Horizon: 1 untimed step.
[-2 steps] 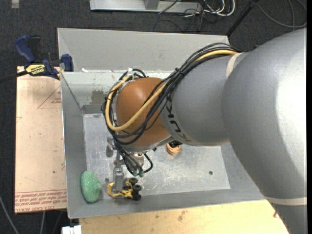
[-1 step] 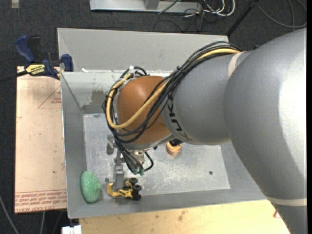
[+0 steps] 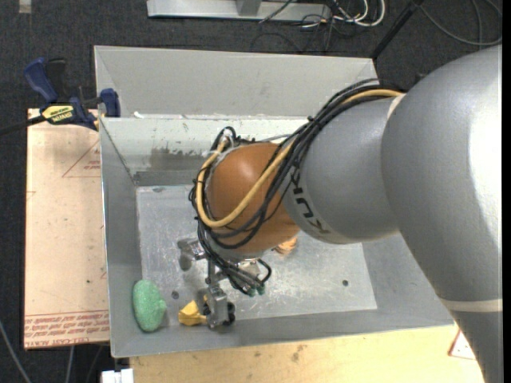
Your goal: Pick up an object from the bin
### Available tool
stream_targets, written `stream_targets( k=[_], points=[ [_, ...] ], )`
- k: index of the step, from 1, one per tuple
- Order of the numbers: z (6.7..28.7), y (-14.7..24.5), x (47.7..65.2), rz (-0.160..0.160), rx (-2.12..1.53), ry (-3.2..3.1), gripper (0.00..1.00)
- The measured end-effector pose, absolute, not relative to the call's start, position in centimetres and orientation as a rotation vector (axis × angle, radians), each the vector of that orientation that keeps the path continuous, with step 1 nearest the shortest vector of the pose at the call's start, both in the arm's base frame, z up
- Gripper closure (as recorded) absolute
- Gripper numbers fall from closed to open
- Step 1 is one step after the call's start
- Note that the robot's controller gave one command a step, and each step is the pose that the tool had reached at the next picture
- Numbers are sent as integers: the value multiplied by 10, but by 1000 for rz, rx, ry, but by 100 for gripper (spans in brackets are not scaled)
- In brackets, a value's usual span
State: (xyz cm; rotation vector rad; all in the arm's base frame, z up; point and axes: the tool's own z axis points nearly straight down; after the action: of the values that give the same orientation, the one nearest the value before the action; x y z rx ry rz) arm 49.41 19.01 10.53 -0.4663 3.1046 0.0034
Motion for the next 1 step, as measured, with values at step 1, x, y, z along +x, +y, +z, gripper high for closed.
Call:
stream_targets(
  k=[1],
  points=[
    [106, 176, 486, 2, -638, 3076, 0]
  ],
)
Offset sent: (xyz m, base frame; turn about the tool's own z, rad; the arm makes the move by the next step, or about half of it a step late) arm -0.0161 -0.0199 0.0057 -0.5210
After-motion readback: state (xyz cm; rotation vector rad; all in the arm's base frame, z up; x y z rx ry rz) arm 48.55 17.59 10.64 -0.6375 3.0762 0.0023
